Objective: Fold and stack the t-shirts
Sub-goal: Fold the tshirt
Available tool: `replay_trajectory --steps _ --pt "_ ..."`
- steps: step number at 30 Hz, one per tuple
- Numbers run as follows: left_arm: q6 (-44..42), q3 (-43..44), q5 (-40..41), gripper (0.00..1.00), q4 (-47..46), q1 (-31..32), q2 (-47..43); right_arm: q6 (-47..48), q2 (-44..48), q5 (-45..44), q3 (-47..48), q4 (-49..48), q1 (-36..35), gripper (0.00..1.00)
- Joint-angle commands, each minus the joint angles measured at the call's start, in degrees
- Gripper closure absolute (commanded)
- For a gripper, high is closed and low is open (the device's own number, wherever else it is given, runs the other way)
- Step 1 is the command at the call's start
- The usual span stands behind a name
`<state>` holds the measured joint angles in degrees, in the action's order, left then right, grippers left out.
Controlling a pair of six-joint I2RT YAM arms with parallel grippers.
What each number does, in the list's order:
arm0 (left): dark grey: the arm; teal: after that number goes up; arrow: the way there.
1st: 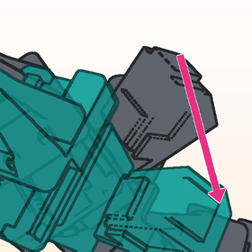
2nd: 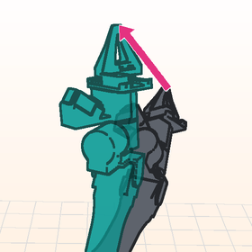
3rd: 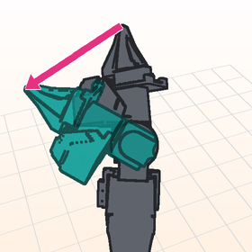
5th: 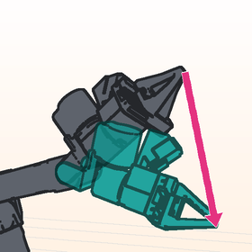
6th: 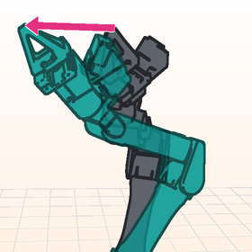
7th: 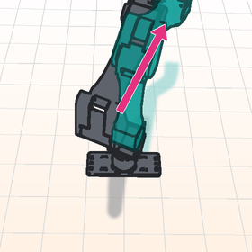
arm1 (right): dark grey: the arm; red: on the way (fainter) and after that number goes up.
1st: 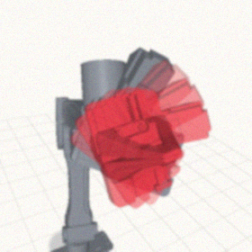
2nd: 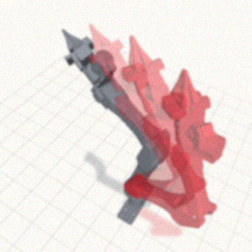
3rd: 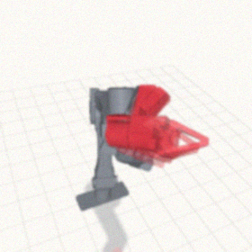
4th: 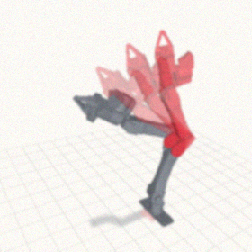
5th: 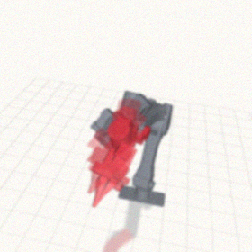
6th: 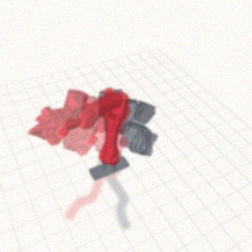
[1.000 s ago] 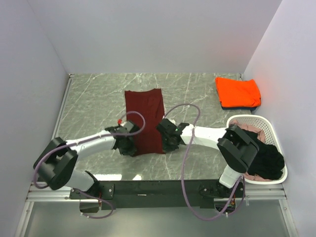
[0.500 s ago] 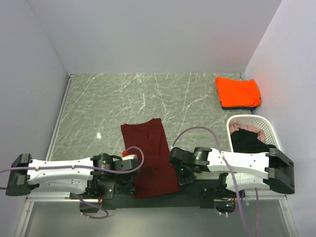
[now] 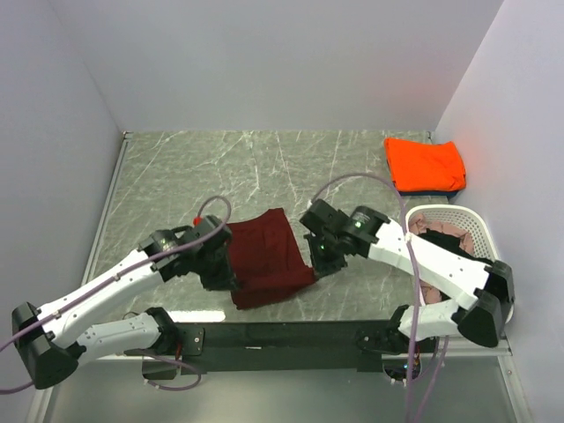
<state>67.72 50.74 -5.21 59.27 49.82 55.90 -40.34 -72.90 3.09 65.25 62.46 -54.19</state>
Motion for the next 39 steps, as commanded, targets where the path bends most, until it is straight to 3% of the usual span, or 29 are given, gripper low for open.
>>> replay_trajectory --steps 1,16,25,31,39 --pt "-9.09 5.32 1.6 0.94 1.73 -4.02 2.28 6.49 -4.25 -3.0 6.19 3.99 2.16 1.0" --pt "-20.96 8.06 1.61 0.93 -3.19 -21.78 8.87 16.16 -21.82 -3.18 29.74 3.9 9.72 1.0" --pt "-24.57 8.15 2.49 0.91 -12.76 -30.04 16.08 20.3 -33.86 -1.51 39.67 0.92 14.28 1.0" --pt "-25.01 8.23 2.75 0.91 -20.22 -32.59 24.07 20.12 -40.99 0.25 40.66 -4.88 16.4 1.0" --pt "-24.75 6.74 4.77 0.89 -26.74 -33.56 32.43 18.28 -44.61 -0.45 35.21 -13.67 18.51 1.0"
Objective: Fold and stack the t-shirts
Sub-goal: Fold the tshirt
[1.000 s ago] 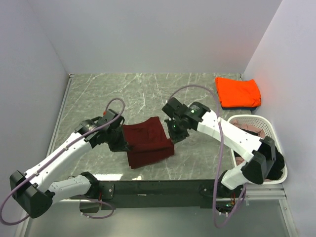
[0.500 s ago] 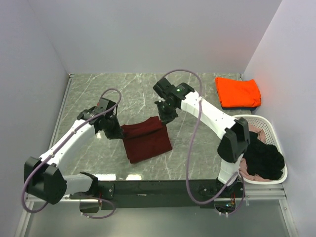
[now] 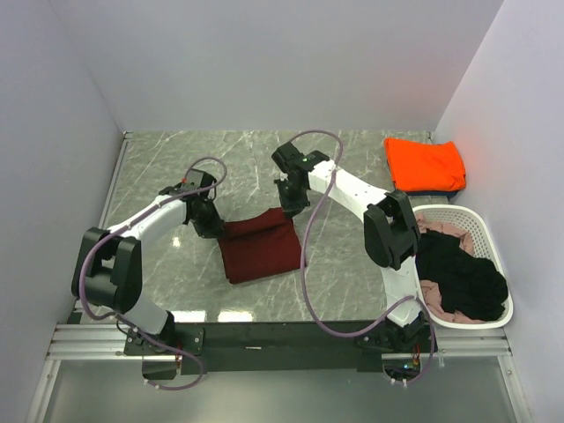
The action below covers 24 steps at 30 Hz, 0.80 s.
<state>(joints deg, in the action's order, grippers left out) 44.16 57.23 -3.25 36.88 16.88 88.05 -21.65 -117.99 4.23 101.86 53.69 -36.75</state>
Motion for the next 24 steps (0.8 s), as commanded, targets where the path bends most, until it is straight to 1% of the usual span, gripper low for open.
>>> replay_trajectory --steps 1,5,8,9,10,11,12,13,14,16,17,18,19,20,21,22,23,24 --pt "-1.01 0.07 3.07 0.88 -4.63 -0.62 0.45 -0.59 0.66 -1.85 -2.71 -5.87 1.24 1.0" --pt "0.04 -1.24 3.07 0.78 -5.59 -0.89 0.81 -0.94 1.01 -2.29 -4.74 -9.91 1.77 0.99" --pt "0.83 -2.12 5.0 0.78 -6.65 -0.98 -0.07 -1.2 1.8 -2.73 -5.8 -12.11 1.86 0.98" --pt "1.01 -2.21 5.09 0.75 -6.91 -0.98 -0.16 -1.29 1.72 -2.82 -5.97 -12.47 1.95 0.96" --pt "1.19 -2.39 5.27 0.71 -7.17 -0.98 -0.16 -1.64 1.72 -2.91 -6.06 -12.64 1.95 0.89" --pt "1.36 -2.21 5.7 0.63 -7.26 -0.98 -0.16 -2.16 1.72 -3.17 -6.06 -12.56 2.03 0.85" --pt "1.45 -2.13 5.79 0.6 -7.26 -0.98 -0.25 -2.52 2.06 -3.61 -6.24 -12.56 2.04 0.82" --pt "1.54 -1.86 5.97 0.56 -7.18 -0.98 -0.42 -2.96 2.68 -4.05 -7.11 -12.99 1.95 0.75" --pt "1.63 -1.6 6.06 0.5 -7.0 -0.98 -1.38 -3.57 3.73 -4.05 -7.81 -13.61 2.03 0.72" --pt "1.8 -1.07 6.06 0.45 -5.69 -0.98 -2.96 -4.01 7.94 -5.72 -10.35 -16.06 2.04 0.66" --pt "1.89 -0.81 6.32 0.39 -5.16 -0.98 -5.15 -4.1 9.7 -6.07 -11.5 -17.21 2.04 0.65" --pt "1.89 -0.81 6.58 0.37 -4.46 -0.98 -6.56 -3.75 13.8 -5.99 -12.99 -18.78 2.04 0.64" --pt "1.98 -0.81 6.76 0.36 -3.84 -0.89 -8.06 -3.32 16.19 -5.64 -17.18 -20.97 2.04 0.64" --pt "1.98 -1.5 6.76 0.35 -3.49 -0.89 -11.64 -2.53 18.48 -5.2 -19.66 -26.04 2.04 0.63" --pt "1.98 -2.12 6.41 0.36 -3.66 -0.89 -13.5 -2.09 22.5 -2.5 -22.04 -28.53 2.12 0.63" --pt "1.81 -3.78 4.84 0.36 -4.1 -0.71 -15.43 -1.65 24.29 -0.47 -26.58 -33.34 2.38 0.62" --pt "1.46 -4.66 3.87 0.37 -5.49 -0.63 -19.11 -0.68 25.87 2.33 -28.8 -35.65 2.56 0.62" --pt "1.19 -5.63 2.56 0.39 -6.72 -0.36 -20.88 -0.24 28.15 4.89 -30.74 -37.85 2.56 0.62"
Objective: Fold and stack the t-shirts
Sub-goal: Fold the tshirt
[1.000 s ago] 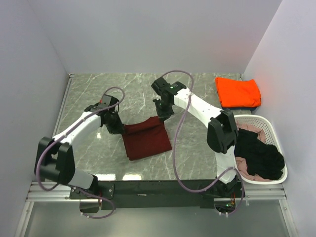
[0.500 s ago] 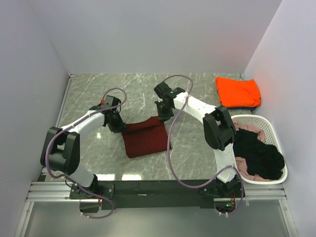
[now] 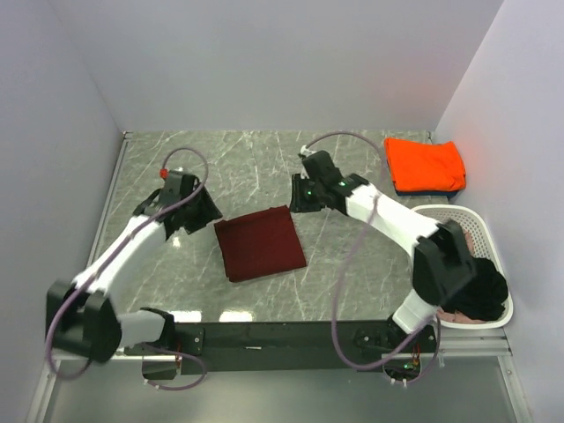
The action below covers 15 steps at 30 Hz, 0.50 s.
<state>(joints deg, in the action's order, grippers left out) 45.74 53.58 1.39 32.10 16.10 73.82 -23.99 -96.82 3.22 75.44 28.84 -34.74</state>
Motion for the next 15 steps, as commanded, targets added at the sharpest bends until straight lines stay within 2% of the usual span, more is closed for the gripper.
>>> replay_trajectory --steps 1,4,7,11,15 --pt "-0.56 -4.17 -4.44 0.4 -2.91 1.21 -8.15 2.45 7.69 10.96 -7.38 -16.41 0.64 0.62" --pt "-0.65 -9.35 -10.93 0.42 -10.1 3.14 -12.2 2.98 8.31 20.81 -11.62 -22.66 0.73 0.62" --pt "0.14 -12.96 -16.49 0.45 -18.89 3.41 -10.81 2.98 4.81 27.17 -11.98 -26.62 1.51 0.62" --pt "0.94 -13.42 -19.49 0.45 -27.77 2.28 -2.47 0.71 -1.69 37.0 -9.79 -31.56 3.27 0.62" --pt "3.3 -13.24 -25.02 0.46 -35.42 -3.96 6.84 -1.85 -12.31 42.11 -3.39 -33.68 5.47 0.62"
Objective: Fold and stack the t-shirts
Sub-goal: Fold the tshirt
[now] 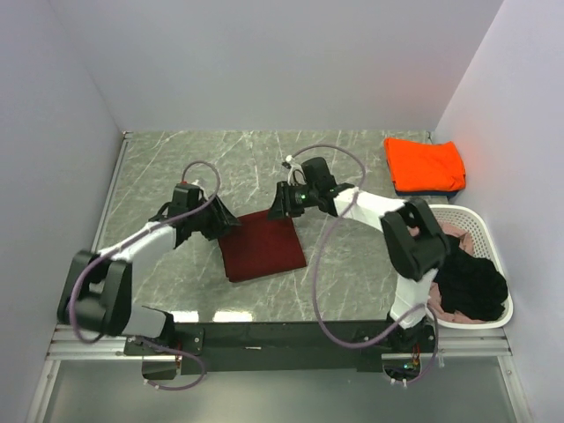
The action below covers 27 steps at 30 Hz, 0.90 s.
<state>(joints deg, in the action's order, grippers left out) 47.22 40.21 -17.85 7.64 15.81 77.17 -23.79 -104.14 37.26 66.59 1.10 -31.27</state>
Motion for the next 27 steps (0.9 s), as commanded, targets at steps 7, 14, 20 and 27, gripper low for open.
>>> replay_trajectory --steps 7,14,20,27 --pt "1.65 5.14 -8.69 0.48 -16.25 -9.13 22.99 -10.02 -21.1 11.96 13.83 -10.39 6.65 0.63" --pt "2.17 5.85 -9.23 0.49 -17.57 -11.77 28.83 -19.1 -23.57 13.37 10.23 -18.86 11.31 0.63" --pt "-0.2 8.83 -8.17 0.47 -11.43 -12.03 23.57 -21.38 -16.3 13.37 5.58 -21.49 13.16 0.63" --pt "-4.6 10.95 -5.27 0.45 -1.49 -10.72 10.66 -21.47 -2.84 12.32 -0.66 -20.18 11.93 0.63"
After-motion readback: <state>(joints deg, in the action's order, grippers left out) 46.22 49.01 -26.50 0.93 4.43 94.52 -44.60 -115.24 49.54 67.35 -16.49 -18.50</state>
